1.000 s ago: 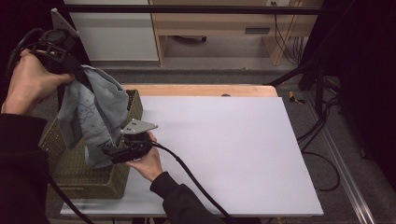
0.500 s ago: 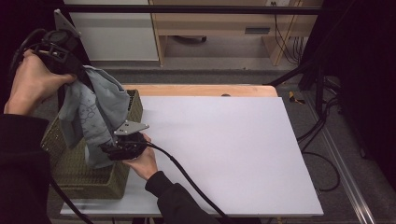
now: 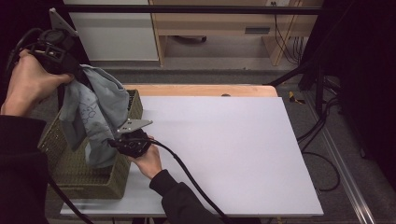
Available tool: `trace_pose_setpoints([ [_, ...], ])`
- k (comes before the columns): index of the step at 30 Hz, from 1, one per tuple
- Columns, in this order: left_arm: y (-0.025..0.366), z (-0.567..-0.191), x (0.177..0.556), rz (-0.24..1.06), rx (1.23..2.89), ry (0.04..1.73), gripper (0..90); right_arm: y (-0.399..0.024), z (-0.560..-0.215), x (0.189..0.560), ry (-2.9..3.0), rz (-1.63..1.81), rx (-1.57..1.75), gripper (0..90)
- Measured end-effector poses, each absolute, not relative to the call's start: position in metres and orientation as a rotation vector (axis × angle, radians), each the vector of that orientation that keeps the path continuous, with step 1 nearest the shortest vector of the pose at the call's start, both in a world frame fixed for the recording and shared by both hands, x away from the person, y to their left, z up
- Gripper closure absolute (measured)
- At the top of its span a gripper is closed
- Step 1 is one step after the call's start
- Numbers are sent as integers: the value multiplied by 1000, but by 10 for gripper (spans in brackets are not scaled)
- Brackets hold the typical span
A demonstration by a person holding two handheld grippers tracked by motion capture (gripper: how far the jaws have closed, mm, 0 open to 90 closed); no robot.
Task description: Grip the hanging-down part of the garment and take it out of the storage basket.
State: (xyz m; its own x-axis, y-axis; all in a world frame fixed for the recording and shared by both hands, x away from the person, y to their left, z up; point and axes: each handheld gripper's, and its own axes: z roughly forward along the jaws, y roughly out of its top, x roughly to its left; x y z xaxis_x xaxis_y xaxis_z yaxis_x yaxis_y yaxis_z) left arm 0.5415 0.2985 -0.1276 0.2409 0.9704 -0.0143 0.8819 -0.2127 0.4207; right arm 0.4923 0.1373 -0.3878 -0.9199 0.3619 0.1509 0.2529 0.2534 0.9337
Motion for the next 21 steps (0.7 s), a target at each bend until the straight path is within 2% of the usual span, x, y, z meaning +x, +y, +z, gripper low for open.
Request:
trace_pose_setpoints([
  [11,306,-126,538,366,2168,1720,819,79,-349,487,2290,1856,572,892],
  [21,306,-123,535,367,2157,1714,819,46,-321,480,2250,1798,548,893],
])
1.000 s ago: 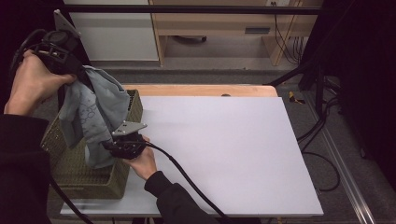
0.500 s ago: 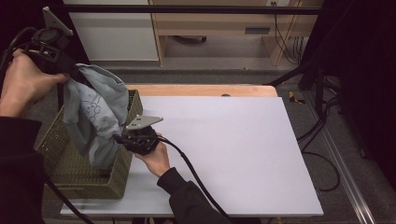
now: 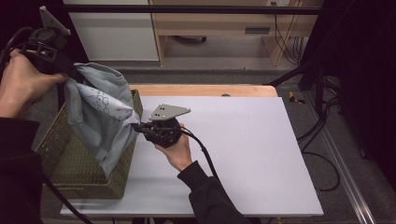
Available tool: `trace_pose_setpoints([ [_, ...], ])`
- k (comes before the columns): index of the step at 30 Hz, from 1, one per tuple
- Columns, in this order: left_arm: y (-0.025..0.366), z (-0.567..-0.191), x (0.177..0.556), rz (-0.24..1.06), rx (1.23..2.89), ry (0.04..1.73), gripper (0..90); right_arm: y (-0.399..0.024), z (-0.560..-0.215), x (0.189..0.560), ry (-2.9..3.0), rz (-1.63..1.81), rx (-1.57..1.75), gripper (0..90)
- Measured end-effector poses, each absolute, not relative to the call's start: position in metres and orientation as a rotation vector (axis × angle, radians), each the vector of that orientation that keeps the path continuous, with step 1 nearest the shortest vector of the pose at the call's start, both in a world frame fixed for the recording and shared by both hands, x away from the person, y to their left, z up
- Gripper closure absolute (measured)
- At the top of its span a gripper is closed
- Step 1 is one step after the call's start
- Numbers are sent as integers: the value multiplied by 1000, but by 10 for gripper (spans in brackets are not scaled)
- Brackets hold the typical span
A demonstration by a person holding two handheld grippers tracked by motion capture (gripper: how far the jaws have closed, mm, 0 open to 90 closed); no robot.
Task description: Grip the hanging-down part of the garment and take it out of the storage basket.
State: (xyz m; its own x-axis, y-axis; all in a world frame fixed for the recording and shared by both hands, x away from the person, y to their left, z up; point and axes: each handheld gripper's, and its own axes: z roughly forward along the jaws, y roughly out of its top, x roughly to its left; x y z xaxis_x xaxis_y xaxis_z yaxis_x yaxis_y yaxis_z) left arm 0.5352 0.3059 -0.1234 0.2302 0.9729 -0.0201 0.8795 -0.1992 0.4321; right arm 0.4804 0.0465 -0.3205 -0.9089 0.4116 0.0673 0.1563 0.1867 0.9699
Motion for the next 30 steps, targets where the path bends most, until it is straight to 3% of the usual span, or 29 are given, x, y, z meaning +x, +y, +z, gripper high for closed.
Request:
trace_pose_setpoints([
  [30,280,-125,537,325,2192,1633,818,-16,-246,460,1973,1801,511,895],
])
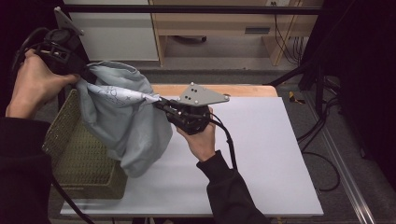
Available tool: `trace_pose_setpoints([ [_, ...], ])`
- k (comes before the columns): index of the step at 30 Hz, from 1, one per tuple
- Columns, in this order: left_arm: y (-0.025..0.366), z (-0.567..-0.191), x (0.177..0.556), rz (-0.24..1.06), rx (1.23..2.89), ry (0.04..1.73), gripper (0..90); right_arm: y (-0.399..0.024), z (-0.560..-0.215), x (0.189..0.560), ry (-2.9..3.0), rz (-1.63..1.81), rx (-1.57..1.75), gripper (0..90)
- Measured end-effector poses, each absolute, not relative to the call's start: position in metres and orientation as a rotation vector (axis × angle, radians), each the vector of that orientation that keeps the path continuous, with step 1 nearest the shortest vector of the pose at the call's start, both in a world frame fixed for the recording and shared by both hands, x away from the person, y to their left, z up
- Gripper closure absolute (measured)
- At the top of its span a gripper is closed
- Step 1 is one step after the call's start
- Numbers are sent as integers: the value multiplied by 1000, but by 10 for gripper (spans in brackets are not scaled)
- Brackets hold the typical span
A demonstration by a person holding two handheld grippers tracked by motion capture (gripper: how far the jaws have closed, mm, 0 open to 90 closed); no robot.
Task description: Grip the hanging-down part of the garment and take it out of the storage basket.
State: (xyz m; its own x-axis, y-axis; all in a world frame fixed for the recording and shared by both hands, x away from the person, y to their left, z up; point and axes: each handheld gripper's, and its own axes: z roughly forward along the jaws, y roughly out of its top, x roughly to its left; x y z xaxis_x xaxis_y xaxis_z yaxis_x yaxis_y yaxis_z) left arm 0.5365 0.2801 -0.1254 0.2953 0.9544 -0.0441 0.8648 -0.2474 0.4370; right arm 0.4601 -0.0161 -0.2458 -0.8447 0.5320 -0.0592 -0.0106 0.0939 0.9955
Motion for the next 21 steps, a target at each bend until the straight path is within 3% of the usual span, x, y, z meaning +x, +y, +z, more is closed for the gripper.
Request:
trace_pose_setpoints([
  [9,277,-127,537,335,2203,1634,818,-18,-247,459,1983,1793,511,893],
  [21,273,-134,538,334,2229,1631,818,-9,-311,470,2142,1758,605,882],
])
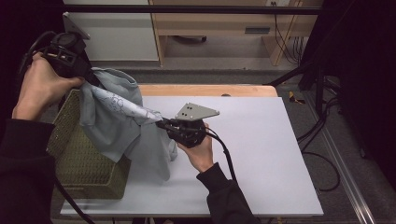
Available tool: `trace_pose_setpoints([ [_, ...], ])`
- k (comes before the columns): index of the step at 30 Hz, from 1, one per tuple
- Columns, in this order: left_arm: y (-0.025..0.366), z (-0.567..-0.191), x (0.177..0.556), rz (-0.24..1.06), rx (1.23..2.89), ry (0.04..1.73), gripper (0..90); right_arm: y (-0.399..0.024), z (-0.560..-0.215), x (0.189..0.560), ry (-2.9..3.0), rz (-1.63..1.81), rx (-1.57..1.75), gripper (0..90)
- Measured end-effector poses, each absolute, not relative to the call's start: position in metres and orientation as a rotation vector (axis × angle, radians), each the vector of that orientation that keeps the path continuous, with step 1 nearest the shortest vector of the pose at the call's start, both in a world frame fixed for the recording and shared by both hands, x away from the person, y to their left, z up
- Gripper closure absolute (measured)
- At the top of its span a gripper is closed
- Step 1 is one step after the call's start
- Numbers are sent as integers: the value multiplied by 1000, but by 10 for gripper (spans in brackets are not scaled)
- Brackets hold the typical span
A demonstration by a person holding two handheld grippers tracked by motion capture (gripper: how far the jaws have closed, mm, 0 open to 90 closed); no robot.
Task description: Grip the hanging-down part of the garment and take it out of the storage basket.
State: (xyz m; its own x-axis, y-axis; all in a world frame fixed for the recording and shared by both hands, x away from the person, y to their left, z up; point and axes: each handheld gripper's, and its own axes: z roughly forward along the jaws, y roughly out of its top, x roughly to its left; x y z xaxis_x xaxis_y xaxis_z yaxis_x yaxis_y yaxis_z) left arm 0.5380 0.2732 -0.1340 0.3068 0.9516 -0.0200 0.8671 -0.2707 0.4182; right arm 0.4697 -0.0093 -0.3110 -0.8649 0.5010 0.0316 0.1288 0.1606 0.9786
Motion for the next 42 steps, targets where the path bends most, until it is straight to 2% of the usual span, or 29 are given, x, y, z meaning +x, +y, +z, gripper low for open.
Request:
trace_pose_setpoints([
  [7,270,-137,540,335,2238,1632,818,3,-346,475,2219,1725,654,819],
  [10,269,-137,539,337,2239,1628,818,8,-357,474,2231,1707,659,750],
  [12,269,-137,539,338,2236,1627,819,8,-361,473,2229,1716,650,674],
  [13,270,-137,539,338,2235,1626,819,5,-363,471,2232,1746,640,553],
  [14,270,-137,539,339,2232,1628,819,5,-363,471,2232,1746,640,553],
  [18,271,-138,539,334,2229,1626,819,-10,-359,463,2191,1830,624,363],
  [22,270,-139,539,328,2229,1622,819,-29,-358,454,2125,1833,657,240],
  [31,268,-139,538,328,2234,1616,819,-70,-370,446,2018,1741,774,95],
  [42,272,-142,540,312,2235,1625,818,-124,-386,433,1894,1667,912,11],
])
